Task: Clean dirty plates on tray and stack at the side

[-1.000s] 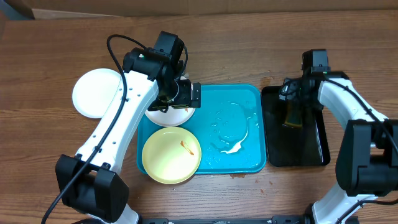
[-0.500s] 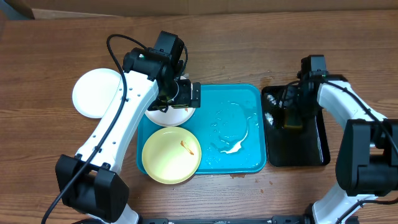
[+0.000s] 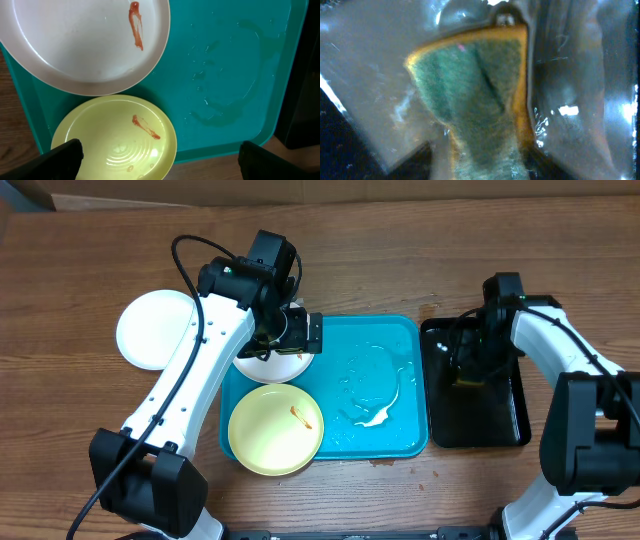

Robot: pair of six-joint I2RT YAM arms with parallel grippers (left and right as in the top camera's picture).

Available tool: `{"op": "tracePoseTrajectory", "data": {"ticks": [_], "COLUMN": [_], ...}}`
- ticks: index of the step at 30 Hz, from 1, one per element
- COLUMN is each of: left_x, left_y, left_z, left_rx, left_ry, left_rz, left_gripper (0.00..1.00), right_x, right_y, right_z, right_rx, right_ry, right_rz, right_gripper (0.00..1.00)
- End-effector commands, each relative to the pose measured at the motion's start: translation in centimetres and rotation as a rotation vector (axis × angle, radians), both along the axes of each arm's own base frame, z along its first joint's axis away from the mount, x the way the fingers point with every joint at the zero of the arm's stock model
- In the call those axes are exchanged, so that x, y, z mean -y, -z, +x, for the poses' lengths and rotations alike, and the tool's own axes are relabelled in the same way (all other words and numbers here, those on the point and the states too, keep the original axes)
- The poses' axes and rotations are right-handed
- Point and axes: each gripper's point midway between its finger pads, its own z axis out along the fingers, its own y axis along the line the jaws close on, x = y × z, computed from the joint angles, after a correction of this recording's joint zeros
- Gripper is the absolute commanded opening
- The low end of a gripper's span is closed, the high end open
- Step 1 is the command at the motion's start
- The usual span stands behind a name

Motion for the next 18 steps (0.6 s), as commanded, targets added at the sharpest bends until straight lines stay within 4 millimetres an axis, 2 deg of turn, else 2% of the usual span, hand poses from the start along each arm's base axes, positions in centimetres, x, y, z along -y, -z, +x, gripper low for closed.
{"op": "tracePoseTrajectory", "data": {"ticks": [1,2,3,4,6,7,9,12,13,15,17,18], "left_x": [-0.2,-0.2,-0.3,-0.7,-1.4,-1.6,-2.1,-3.1,-3.6,-5.3,-6.5,-6.7], "left_y": [-0.3,-0.3,-0.3,-0.2,-0.2,-0.1,-0.1,0.1,0.1,0.2,0.2,0.3], "left_z": [0.0,0.0,0.1,0.2,0.5,0.4,0.2,-0.4,-0.4,-0.4,-0.3,-0.4], "left_rx": [0.013,0.013,0.016,0.023,0.035,0.033,0.016,-0.016,-0.022,-0.03,-0.034,-0.043], "left_ry": [-0.003,-0.003,-0.005,-0.009,-0.019,-0.024,-0.039,-0.061,-0.073,-0.139,-0.187,-0.194], "left_rz": [0.009,0.01,0.018,0.038,0.074,0.081,0.085,0.104,0.12,0.172,0.198,0.194], "left_gripper": [1.0,1.0,1.0,1.0,1.0,1.0,1.0,1.0,1.0,1.0,0.98,0.94], "right_x": [-0.1,-0.1,-0.1,-0.1,0.0,0.1,0.3,0.7,0.7,0.7,0.8,0.8], "right_y": [0.6,0.6,0.5,0.2,-0.7,-1.3,-2.9,-4.6,-4.9,-5.1,-5.1,-5.1], "right_z": [-1.0,-1.1,-1.1,-0.9,-0.3,0.1,1.1,2.3,2.6,2.9,3.2,3.4], "right_rx": [-0.026,-0.031,-0.03,-0.029,-0.022,-0.017,-0.001,0.03,0.038,0.049,0.061,0.071], "right_ry": [0.003,-0.004,-0.005,-0.005,-0.002,0.001,0.008,0.017,0.017,0.017,0.017,0.018], "right_rz": [0.007,0.008,0.008,0.009,0.008,0.008,0.007,0.007,0.006,0.006,0.002,-0.001], "right_gripper": [0.04,0.04,0.12,0.21,0.51,0.58,0.65,0.66,0.67,0.8,0.84,0.85]}}
